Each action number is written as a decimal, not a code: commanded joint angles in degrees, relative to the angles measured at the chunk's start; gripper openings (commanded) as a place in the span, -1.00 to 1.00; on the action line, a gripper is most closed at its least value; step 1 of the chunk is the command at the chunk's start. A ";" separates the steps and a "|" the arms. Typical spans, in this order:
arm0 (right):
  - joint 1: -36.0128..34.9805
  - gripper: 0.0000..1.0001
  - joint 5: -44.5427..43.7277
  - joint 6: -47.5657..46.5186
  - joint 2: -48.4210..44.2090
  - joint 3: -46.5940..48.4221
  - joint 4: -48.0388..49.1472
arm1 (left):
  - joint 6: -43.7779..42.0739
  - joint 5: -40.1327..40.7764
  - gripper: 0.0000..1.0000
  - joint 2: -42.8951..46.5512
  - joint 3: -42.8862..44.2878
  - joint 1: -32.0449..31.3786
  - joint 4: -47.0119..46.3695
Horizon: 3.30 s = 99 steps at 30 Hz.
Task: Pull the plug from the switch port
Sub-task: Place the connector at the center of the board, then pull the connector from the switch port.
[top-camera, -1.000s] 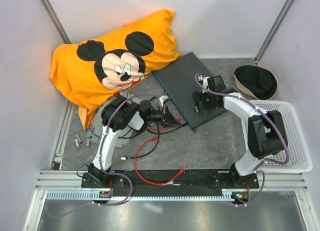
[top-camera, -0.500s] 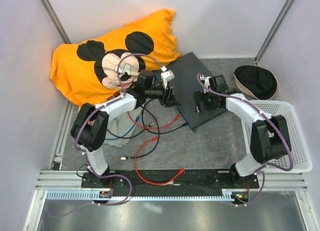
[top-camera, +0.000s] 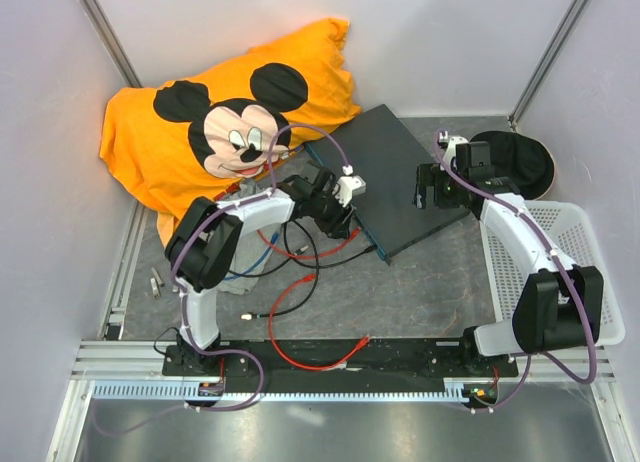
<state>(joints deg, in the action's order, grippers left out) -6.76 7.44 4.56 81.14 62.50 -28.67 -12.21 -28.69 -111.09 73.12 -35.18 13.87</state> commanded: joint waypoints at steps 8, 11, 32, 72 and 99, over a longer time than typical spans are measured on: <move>3.42 0.96 1.96 2.38 -6.43 -4.22 0.10 | 1.05 4.50 0.05 -9.67 7.21 -3.05 0.11; 4.13 0.96 2.66 3.17 -7.40 -5.63 0.19 | 0.00 9.94 -0.34 -9.94 6.16 -3.49 0.63; 4.66 0.95 8.46 7.05 -9.24 -11.34 -0.25 | -5.13 0.04 -0.10 8.96 5.52 11.10 18.21; 4.30 0.90 4.86 -3.15 -3.71 -10.12 -5.70 | 58.18 -20.35 0.01 -10.99 -17.04 0.64 -57.81; 4.74 0.93 5.04 -2.71 -3.01 -10.82 -5.17 | 66.51 -26.58 -0.06 -21.89 -12.92 -1.30 -67.83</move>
<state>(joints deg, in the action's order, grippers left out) -2.35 12.97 2.09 78.11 50.33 -34.37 51.68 -52.53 -129.10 59.22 -35.92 -51.18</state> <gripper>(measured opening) 0.962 0.473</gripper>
